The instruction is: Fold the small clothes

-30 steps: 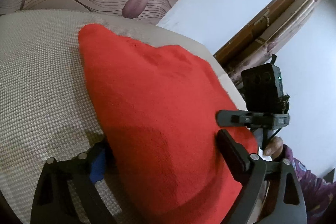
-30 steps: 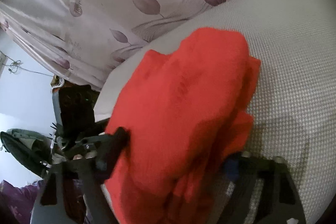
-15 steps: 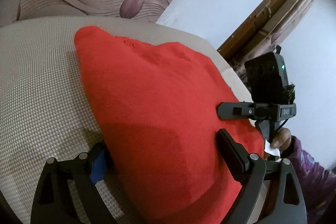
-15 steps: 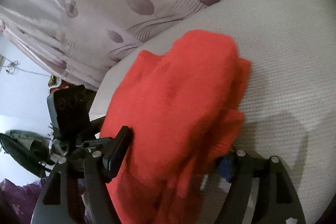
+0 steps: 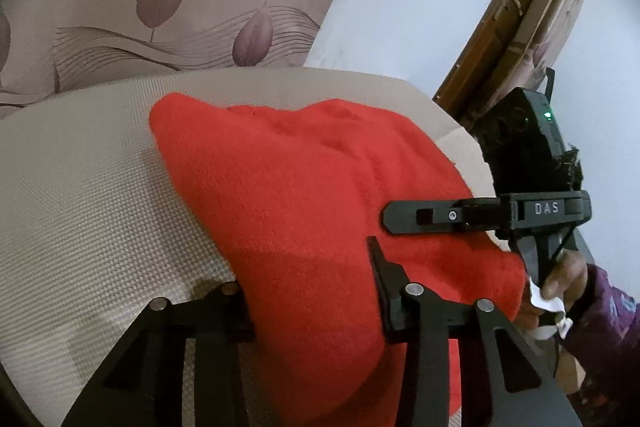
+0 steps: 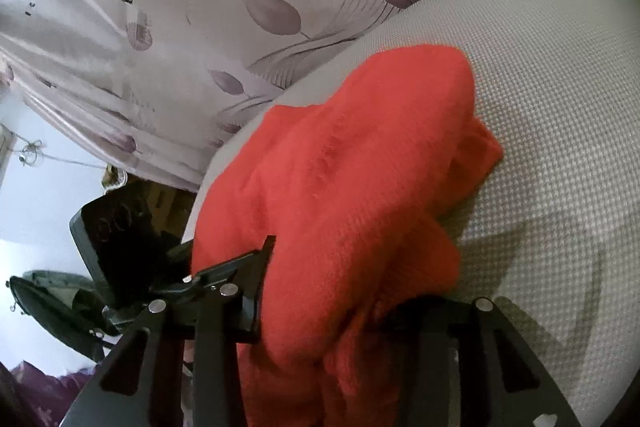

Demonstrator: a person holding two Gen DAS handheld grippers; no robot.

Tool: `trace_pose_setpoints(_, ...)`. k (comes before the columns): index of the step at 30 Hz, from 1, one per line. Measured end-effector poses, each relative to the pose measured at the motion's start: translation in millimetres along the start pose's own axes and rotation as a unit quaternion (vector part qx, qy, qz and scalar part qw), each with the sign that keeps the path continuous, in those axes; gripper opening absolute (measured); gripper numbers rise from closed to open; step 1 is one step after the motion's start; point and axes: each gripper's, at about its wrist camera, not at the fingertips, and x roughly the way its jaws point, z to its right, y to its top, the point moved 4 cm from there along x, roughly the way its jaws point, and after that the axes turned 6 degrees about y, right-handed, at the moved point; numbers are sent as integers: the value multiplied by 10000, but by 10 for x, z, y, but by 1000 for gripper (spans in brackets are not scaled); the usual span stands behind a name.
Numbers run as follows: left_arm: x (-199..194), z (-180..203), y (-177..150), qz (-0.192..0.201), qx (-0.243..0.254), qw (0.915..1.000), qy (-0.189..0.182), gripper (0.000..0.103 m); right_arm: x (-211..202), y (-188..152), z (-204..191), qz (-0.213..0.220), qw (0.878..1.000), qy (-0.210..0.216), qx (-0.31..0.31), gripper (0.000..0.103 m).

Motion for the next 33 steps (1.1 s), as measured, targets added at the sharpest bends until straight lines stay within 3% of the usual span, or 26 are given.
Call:
trace_pose_setpoints(13,-481,5,-72,134,180,9986,486,39,59,-194,-354,145,9993,321,139,37)
trace_pose_setpoints(33,-1549,-176,-441,493,82,9936,1013,39,398,-584,-1280,-30,9966,779,-277,37)
